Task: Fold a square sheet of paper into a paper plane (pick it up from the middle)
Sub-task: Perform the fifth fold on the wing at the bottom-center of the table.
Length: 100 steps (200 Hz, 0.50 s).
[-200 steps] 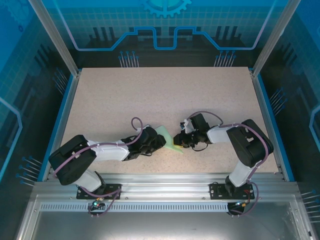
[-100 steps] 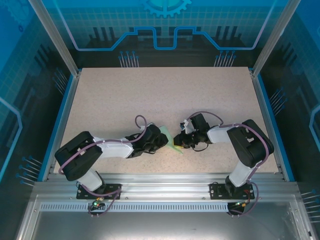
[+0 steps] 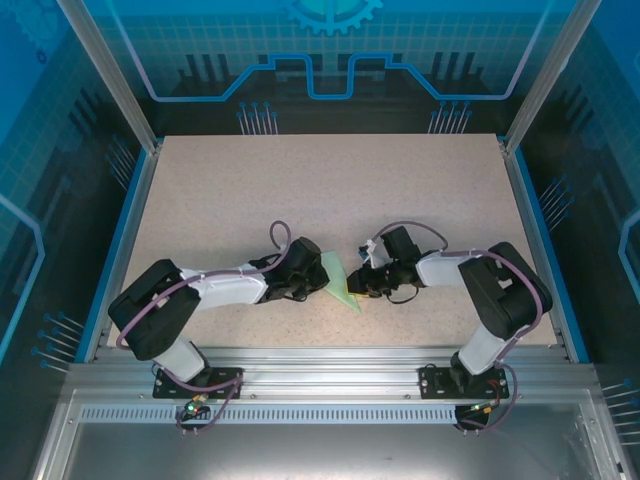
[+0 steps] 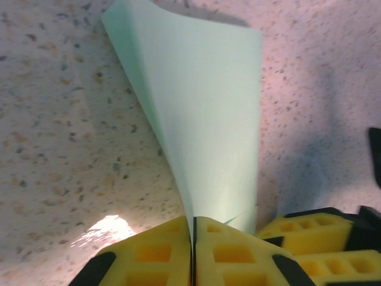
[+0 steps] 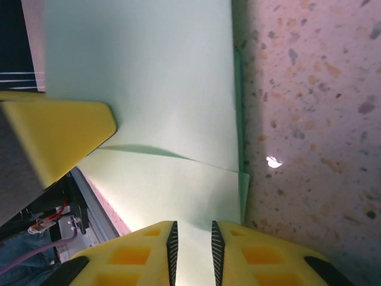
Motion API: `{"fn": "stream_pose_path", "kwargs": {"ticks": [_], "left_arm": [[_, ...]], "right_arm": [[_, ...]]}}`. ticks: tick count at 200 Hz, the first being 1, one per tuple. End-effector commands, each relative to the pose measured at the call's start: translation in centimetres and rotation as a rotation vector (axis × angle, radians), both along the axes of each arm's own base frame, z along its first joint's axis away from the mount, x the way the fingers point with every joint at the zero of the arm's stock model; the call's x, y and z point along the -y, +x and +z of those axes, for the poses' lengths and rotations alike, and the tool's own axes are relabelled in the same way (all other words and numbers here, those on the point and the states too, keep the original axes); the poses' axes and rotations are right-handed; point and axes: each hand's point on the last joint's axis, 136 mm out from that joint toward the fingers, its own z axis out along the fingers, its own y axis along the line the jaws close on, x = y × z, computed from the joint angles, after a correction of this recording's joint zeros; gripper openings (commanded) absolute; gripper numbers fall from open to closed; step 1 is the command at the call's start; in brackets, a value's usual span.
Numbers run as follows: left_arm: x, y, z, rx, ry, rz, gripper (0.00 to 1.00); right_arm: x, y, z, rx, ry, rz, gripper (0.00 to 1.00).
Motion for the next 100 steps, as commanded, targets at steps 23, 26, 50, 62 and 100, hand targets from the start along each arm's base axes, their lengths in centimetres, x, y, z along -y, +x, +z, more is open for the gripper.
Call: {"fn": "stream_pose_path", "kwargs": {"ticks": [23,26,50,62,100], "left_arm": [[-0.1,-0.5,0.5,-0.047,0.035,-0.055,0.08],[-0.2,-0.5,0.5,-0.05,0.036,-0.055,0.08],[0.1,-0.3,0.5,-0.065,0.028,-0.061,0.07],[0.2,-0.2,0.5,-0.071,0.019,-0.061,0.07],[0.3,-0.1,0.6,-0.095,0.01,-0.055,0.06]], "right_arm": [[0.9,0.4,3.4,0.212,-0.032,0.046,0.33],[0.9,0.3,3.5,0.226,-0.036,0.056,0.33],[0.1,-0.9,3.8,0.321,-0.073,0.125,0.39],[-0.5,-1.6,3.5,0.35,-0.096,0.163,0.4],[-1.7,-2.6,2.0,0.454,-0.152,0.2,0.48]]}}
